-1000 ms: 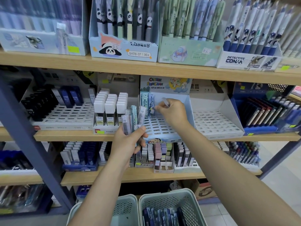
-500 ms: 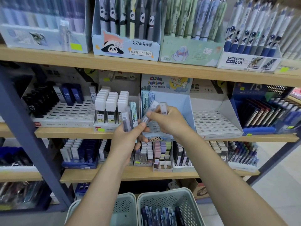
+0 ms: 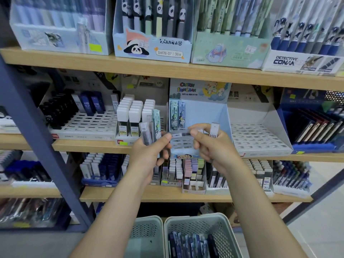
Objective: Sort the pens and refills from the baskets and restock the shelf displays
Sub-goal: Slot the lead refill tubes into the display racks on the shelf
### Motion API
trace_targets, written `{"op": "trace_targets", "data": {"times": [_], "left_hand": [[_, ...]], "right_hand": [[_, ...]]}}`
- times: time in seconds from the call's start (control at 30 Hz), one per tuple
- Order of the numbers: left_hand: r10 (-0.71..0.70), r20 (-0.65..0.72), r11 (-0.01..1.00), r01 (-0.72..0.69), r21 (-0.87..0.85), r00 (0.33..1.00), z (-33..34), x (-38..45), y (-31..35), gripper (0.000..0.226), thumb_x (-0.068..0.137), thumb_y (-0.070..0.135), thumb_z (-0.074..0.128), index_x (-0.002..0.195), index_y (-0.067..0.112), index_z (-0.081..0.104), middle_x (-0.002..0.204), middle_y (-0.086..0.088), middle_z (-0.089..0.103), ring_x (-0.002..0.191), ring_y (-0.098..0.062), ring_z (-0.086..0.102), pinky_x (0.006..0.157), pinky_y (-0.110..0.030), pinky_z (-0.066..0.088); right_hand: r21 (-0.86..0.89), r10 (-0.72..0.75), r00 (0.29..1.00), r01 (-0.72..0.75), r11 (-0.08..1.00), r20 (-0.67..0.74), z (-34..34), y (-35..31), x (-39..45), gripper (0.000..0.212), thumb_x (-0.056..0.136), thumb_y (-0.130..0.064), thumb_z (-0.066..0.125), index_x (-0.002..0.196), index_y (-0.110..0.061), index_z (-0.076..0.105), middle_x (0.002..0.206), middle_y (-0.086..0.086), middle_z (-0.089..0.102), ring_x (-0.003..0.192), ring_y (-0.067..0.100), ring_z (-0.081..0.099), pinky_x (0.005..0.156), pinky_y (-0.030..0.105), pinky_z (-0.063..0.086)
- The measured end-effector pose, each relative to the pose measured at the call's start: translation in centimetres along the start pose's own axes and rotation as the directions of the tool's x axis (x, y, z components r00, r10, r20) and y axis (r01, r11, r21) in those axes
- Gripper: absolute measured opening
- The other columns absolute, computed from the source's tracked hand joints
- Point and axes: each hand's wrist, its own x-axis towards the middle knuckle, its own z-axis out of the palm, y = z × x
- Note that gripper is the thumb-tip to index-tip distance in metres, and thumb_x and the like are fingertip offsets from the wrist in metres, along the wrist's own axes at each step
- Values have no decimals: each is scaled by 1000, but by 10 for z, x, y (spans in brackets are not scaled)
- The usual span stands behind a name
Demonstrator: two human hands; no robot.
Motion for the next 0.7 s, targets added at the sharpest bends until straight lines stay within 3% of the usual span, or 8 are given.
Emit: {"op": "trace_targets", "data": {"times": [0.13, 0.33, 0.4, 0.47, 0.57, 0.7], "left_hand": [[-7, 35, 998, 9, -56, 999, 7, -7, 2, 15, 93, 26, 68, 98, 12, 64, 75, -3, 70, 49, -11, 52, 40, -19, 33], [39, 14, 999, -39, 26, 999, 17, -14, -2, 10, 90, 9, 72, 99, 12, 67, 83, -8, 76, 48, -12, 47, 40, -20, 30], [51, -1, 997, -50, 65, 999, 22, -15, -5, 13, 88, 9, 75, 97, 16, 69, 84, -9, 76, 47, -11, 47, 40, -19, 32], [71, -22, 992, -69, 103, 997, 26, -16, -8, 17, 86, 10, 77, 100, 17, 70, 73, -5, 70, 47, -12, 47, 40, -19, 33], [87, -29, 986, -82, 147, 996, 32, -17, -11, 19, 84, 13, 79, 100, 17, 71, 65, -2, 63, 47, -12, 48, 41, -20, 34], [82, -4, 987, -81, 141, 997, 44, -22, -15, 12, 86, 14, 78, 93, 17, 69, 79, -11, 73, 47, -14, 48, 40, -21, 33]], "right_hand": [[65, 13, 1000, -12, 998, -13, -2, -3, -8, 9, 93, -14, 66, 101, -12, 70, 71, 6, 65, 36, 8, 25, 37, 18, 23], [66, -12, 996, 18, 998, -89, -6, -6, -19, 16, 98, -17, 62, 110, -7, 65, 75, 3, 68, 36, 10, 23, 42, 25, 18], [38, -27, 995, 31, 999, -97, -6, -5, -22, 12, 98, -15, 60, 98, -4, 65, 59, -2, 60, 36, 10, 22, 44, 29, 16], [14, -24, 993, 26, 1000, -114, -6, -5, -24, 17, 98, -19, 63, 85, -7, 65, 44, -3, 41, 37, 13, 20, 48, 34, 13], [-6, -10, 991, 9, 1000, -136, -7, -8, -28, 20, 97, -23, 65, 82, -10, 66, 42, -3, 32, 39, 15, 20, 46, 29, 15], [-71, -8, 986, -3, 997, -164, -16, -12, -33, 20, 97, -24, 64, 83, -10, 65, 43, -4, 32, 39, 14, 23, 46, 29, 18]]}}
